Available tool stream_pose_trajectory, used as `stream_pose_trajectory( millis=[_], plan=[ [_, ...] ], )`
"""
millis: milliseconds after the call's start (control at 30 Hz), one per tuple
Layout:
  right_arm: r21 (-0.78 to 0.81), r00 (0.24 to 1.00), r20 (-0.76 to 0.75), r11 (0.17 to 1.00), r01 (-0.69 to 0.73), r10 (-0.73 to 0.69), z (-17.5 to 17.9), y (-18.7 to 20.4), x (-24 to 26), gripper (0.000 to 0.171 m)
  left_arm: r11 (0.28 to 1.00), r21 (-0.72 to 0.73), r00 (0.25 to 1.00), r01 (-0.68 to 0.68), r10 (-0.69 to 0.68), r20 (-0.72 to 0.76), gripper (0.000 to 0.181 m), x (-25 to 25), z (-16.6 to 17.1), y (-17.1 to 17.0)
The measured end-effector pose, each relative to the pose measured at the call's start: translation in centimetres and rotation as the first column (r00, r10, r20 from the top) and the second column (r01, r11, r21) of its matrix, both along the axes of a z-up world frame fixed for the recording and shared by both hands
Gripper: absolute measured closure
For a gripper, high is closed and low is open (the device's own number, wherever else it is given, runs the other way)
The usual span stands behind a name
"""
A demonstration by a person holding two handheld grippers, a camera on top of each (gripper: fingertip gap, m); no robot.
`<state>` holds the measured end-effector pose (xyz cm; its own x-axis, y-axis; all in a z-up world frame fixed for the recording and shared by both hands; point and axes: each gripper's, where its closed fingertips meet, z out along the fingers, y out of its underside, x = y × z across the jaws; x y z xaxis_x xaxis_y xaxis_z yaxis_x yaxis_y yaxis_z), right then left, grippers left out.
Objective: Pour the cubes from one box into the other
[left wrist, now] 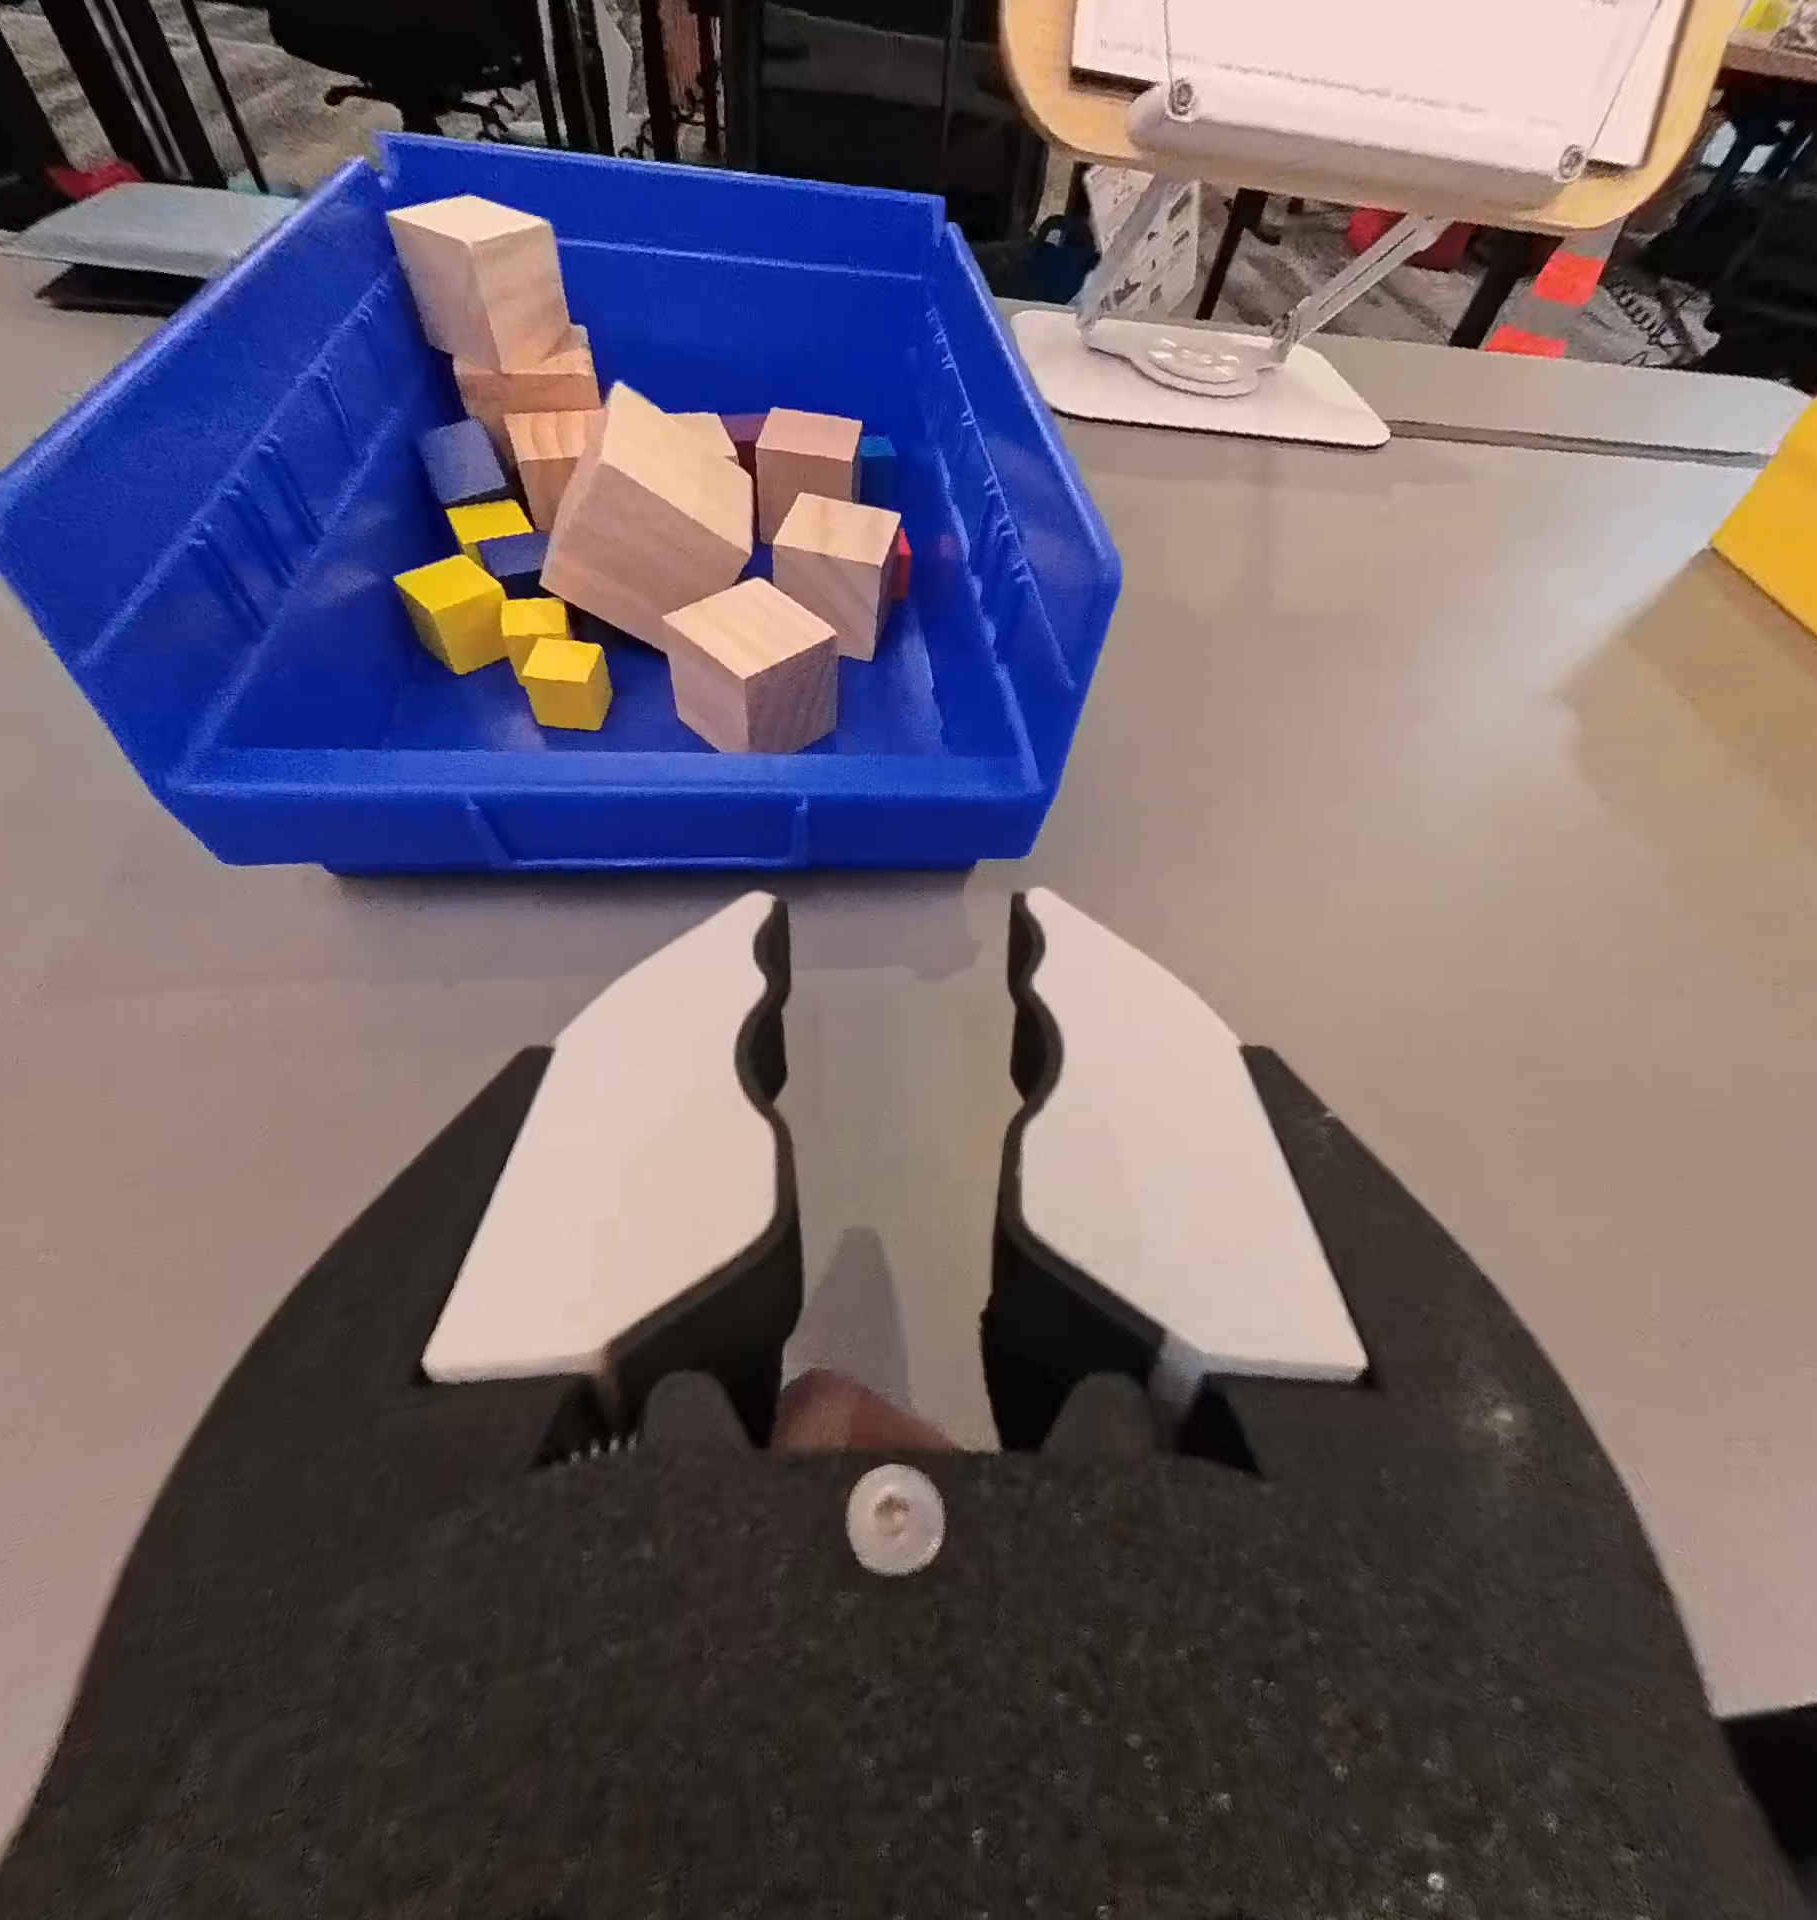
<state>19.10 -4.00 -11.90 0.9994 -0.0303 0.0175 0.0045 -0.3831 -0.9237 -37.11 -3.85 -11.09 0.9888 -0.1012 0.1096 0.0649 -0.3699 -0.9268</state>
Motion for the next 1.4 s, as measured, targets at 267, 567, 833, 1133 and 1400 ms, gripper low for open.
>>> stream_pose_trajectory(
  millis=[267,567,833,1133,1400],
  plan=[
    [0.001,0.999,-0.009,0.999,0.033,-0.033,0.0,-0.1,0.9,0.135,1.000,-0.002,0.996,-0.007,0.007,0.090,0.142,-0.6,0.3,0.0],
    [-0.013,0.999,-0.023,1.000,0.022,-0.022,-0.2,0.0,0.8,0.135,1.000,0.000,0.999,-0.014,0.014,0.040,0.142,-0.7,0.2,0.0],
    [0.026,0.999,-0.021,0.999,-0.035,0.035,1.7,-0.8,-1.2,0.135,0.992,-0.125,0.999,-0.015,0.020,0.039,0.133,-4.5,0.9,-0.6],
    [0.043,0.943,0.068,0.943,-0.329,0.326,2.6,-1.4,-13.1,0.132,0.976,-0.192,0.995,-0.102,0.103,-0.008,0.133,-16.8,-0.2,5.9],
    [-0.010,0.853,-0.038,0.854,-0.521,0.520,1.1,-2.7,-23.1,0.128,0.978,-0.203,0.998,-0.058,0.054,-0.022,0.177,-15.2,-1.5,11.1]
  ],
)
